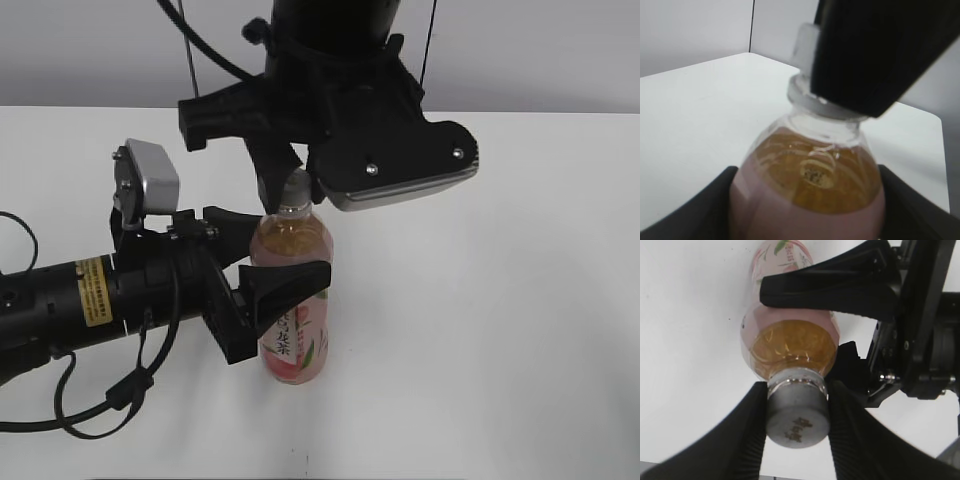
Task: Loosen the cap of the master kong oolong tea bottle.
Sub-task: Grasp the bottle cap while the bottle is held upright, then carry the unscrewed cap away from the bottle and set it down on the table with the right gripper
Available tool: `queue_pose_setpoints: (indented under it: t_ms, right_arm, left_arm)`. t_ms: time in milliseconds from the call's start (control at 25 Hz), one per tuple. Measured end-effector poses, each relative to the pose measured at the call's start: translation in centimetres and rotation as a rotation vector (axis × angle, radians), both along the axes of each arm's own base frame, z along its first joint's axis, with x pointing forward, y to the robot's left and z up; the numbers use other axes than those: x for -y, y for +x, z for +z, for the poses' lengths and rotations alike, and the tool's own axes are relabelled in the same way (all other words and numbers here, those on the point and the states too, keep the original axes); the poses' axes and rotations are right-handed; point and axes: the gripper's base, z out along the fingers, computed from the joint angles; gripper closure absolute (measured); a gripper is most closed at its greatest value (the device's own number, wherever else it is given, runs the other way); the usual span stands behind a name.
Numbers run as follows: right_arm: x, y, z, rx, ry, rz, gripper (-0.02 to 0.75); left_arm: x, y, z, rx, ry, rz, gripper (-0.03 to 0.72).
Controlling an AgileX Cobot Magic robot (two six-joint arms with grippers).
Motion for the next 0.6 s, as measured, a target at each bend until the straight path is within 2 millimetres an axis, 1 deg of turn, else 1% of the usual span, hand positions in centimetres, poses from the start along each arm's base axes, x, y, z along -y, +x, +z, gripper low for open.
queue_pose_setpoints:
  t_ms: [120, 280, 440, 600]
  right_arm:
    - [0.0, 0.0, 0.4, -0.005, 0.015, -0.040, 0.460]
    - [0.3, -0.2, 2.0, 0.026, 0.061, -0.057, 0.460]
    - [0.3, -0.2, 2.1, 0.021, 0.069, -0.077, 0.461]
    - [0.5, 0.0, 2.1, 0.006, 0.078, -0.175, 0.461]
  left_arm:
    - [0.0, 0.0, 0.0, 0.001, -0.004, -0.001, 0.216]
    - [0.0, -0.1, 0.0, 0.004, 0.001, -0.010, 0.216]
    - [0.0, -0.1, 0.0, 0.004, 0.001, -0.012, 0.216]
    - [0.0, -0.1, 0.0, 0.004, 0.002, -0.013, 0.216]
